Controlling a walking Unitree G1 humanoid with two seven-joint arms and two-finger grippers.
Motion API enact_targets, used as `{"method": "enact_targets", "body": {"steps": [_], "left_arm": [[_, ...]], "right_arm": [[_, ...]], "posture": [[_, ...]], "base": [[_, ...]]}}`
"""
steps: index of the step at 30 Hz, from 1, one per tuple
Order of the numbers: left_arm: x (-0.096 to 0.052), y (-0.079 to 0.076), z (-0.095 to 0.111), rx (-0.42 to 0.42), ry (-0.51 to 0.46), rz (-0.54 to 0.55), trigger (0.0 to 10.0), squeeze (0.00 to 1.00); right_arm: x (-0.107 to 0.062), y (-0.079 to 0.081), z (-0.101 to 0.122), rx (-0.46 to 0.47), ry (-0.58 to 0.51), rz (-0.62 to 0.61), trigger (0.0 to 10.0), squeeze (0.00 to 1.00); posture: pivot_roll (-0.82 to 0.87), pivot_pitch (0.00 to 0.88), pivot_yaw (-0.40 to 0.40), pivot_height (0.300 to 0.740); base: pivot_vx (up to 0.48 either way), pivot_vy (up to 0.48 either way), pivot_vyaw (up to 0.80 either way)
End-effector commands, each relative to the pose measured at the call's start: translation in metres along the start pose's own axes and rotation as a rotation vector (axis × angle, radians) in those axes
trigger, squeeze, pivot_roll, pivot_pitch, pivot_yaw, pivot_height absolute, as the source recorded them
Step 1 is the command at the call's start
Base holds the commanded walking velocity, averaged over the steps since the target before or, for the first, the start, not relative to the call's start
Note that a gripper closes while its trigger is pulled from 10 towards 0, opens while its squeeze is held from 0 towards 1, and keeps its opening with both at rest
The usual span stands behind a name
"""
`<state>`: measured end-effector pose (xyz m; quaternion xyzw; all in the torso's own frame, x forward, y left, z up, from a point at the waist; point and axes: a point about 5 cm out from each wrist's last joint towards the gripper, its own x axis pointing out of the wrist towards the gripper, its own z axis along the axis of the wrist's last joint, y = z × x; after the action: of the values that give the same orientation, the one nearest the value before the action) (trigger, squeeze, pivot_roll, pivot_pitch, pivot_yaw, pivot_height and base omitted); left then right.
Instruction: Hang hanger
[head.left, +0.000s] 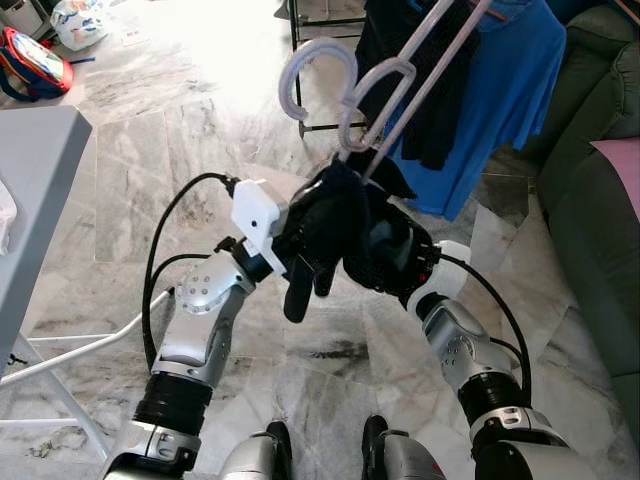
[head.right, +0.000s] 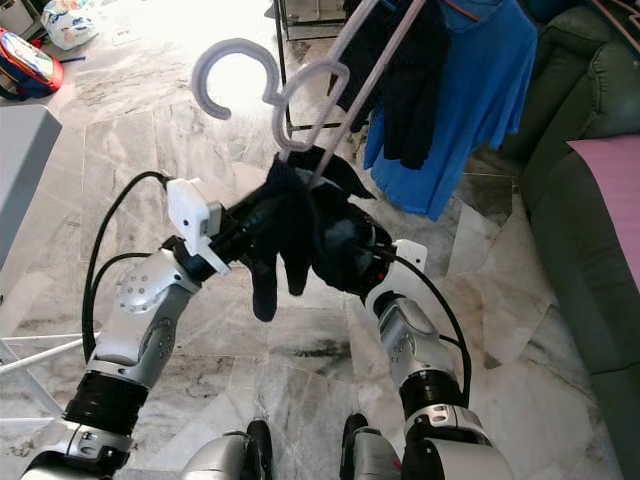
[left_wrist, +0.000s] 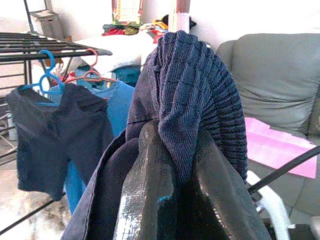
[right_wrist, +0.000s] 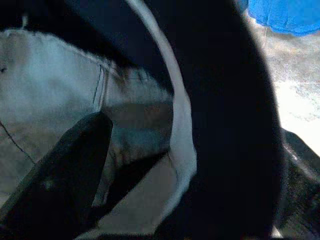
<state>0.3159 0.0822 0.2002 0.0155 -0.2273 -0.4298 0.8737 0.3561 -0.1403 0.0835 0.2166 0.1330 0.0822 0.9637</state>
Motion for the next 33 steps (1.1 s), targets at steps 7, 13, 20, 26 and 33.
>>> {"method": "enact_targets", "body": {"steps": [7,13,20,26,33], "left_arm": [[0.003,-0.002,0.013,0.013,-0.054,-0.023,0.0,0.00],[0.004,-0.002,0.016,0.010,-0.060,-0.020,0.0,0.00],[0.004,-0.001,0.018,0.009,-0.065,-0.015,0.0,0.00],[0.003,0.000,0.018,0.012,-0.062,-0.010,0.0,0.00],[0.001,0.002,0.016,0.017,-0.054,-0.006,0.0,0.00]], "right_arm": [[-0.005,-0.007,-0.022,0.087,0.071,-0.032,0.0,0.00],[-0.007,-0.007,-0.031,0.106,0.109,-0.027,0.0,0.00],[-0.010,-0.018,-0.030,0.129,0.109,-0.090,0.0,0.00],[-0.012,-0.029,-0.025,0.143,0.095,-0.135,0.0,0.00],[-0.014,-0.042,-0.010,0.144,0.050,-0.170,0.0,0.00]], "posture": [[0.02,0.301,0.033,0.740],[0.02,0.301,0.032,0.740],[0.02,0.302,0.031,0.740],[0.01,0.302,0.029,0.740],[0.01,0.302,0.025,0.740]], "base": [[0.000,0.000,0.00],[0.000,0.000,0.00],[0.000,0.000,0.00],[0.000,0.000,0.00],[0.000,0.000,0.00]]}}
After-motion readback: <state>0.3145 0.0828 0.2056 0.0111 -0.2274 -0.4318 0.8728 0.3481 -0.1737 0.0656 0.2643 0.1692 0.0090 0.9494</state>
